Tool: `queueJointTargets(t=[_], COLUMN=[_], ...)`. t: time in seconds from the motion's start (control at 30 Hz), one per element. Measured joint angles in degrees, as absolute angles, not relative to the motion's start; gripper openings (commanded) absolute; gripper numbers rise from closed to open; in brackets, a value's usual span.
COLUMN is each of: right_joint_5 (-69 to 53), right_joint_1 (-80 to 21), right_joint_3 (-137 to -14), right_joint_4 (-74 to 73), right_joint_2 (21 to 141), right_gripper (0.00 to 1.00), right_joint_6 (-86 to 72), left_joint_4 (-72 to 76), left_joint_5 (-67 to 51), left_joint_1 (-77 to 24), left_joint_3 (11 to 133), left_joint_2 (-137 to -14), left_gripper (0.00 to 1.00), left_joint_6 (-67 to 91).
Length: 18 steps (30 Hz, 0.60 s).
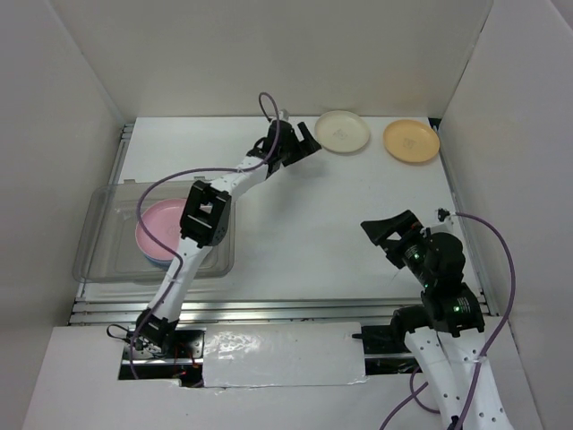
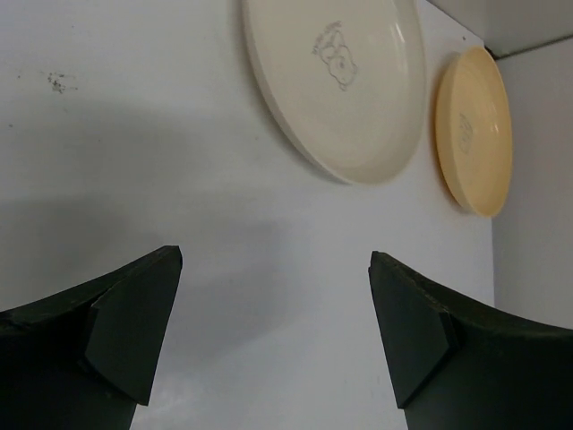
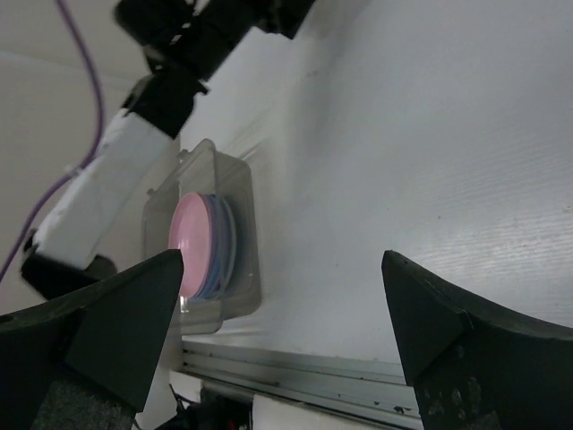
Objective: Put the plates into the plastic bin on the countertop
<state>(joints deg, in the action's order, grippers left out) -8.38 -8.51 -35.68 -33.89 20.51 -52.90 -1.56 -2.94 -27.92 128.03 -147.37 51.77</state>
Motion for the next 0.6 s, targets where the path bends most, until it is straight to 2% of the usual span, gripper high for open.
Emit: queueJointTargets(t=[0.13, 0.27, 0.37, 0.47, 0.6], right_joint_5=[-9.43, -6.11, -4.64, -5.45, -6.72], right_joint_1=[-8.64, -8.4, -6.35, -0.64, 6.24], right_joint_3=[-36.27, -37.63, -37.41, -36.93, -38.87], right_joint_4=[-34.0, -33.63, -30.98, -25.5, -16.12], right_joint_2=[19.16, 21.93, 29.1, 40.71, 60.88], right_gripper=[1.0, 1.0, 1.0, 1.0, 1.0], right_joint_6=[-51.16, -49.25, -48.58, -48.6, -49.84], left_joint_4=[5.78, 11.05, 16.49, 12.05, 1.96], left_joint_5=[0.12, 1.96, 2.87, 4.86, 5.52], left_joint_1=[-28.32, -28.4, -28.75, -29.47, -31.03], left_joint_3=[132.51, 131.13, 118.32, 106.63, 105.43], left_joint_2=[-155.65, -156.44, -149.67, -139.26, -128.31], left_gripper=[0.99, 0.96, 0.99, 0.99, 0.99], left_joint_6=[54.43, 56.53, 56.73, 54.0, 50.22])
